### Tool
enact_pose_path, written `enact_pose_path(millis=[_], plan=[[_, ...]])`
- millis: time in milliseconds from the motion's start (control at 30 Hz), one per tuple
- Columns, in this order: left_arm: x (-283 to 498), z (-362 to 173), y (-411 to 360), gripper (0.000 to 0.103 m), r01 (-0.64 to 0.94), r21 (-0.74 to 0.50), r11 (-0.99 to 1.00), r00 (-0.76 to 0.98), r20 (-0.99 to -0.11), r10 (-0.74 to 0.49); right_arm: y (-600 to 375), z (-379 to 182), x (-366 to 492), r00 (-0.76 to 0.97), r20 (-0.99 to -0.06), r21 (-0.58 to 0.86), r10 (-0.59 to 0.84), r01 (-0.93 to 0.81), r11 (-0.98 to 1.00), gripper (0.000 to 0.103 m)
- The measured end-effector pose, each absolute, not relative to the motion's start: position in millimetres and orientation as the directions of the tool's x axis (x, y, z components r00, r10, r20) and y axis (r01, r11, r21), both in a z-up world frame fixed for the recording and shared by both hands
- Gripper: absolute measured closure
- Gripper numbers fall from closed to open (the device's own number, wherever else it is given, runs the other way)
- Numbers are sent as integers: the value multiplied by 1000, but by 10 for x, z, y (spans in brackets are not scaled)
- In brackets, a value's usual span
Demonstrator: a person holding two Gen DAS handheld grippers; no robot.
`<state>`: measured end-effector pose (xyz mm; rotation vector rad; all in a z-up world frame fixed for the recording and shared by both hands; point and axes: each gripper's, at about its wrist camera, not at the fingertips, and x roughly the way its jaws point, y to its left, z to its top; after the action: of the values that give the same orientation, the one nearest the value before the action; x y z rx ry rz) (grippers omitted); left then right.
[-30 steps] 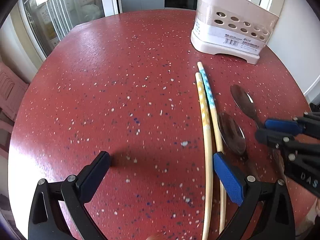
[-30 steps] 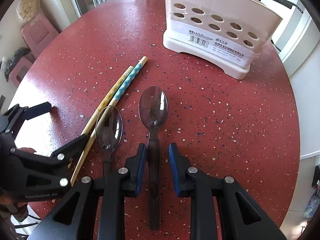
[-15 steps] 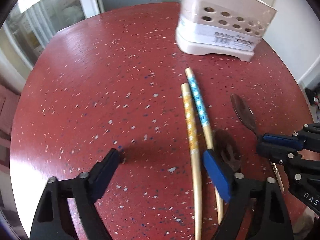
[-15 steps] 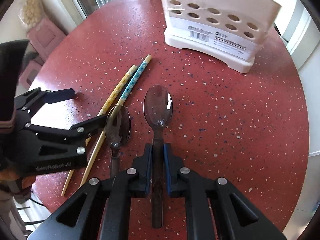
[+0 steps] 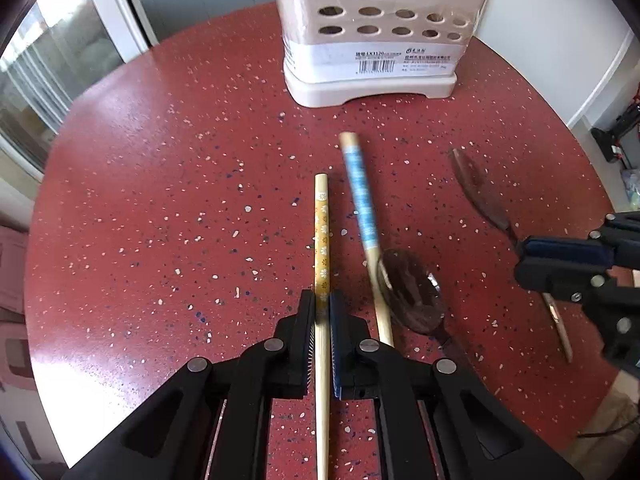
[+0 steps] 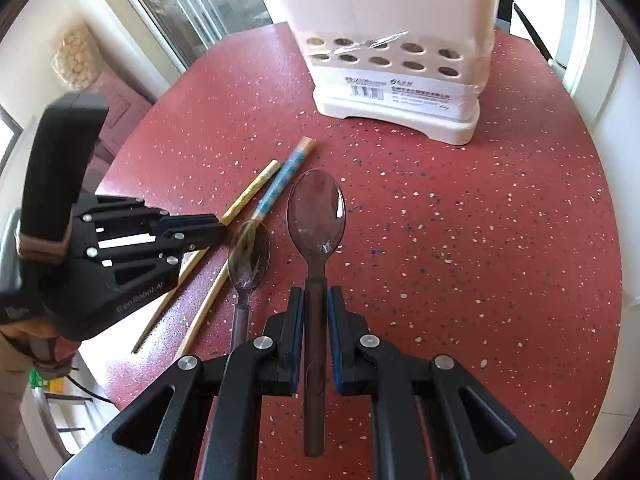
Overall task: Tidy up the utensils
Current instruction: 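Grasp a yellow chopstick with the left tool while the right tool holds the spoon, then lift the chopstick and spoon toward the beige holder with both tools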
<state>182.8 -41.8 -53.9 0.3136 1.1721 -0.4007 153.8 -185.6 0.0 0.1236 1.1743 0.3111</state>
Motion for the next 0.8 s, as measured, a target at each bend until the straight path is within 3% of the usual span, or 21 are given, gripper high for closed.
enact_pose_path(millis=[433, 800], plan=[[1373, -62, -308, 66, 280, -23, 960, 595, -780, -193, -2149, 203, 1195, 416, -840, 305, 348, -168, 937, 90], [1200, 307, -312, 66, 246, -40, 969, 700, -684, -206, -2264, 497, 1057, 487, -802, 302, 347, -172, 938, 90]])
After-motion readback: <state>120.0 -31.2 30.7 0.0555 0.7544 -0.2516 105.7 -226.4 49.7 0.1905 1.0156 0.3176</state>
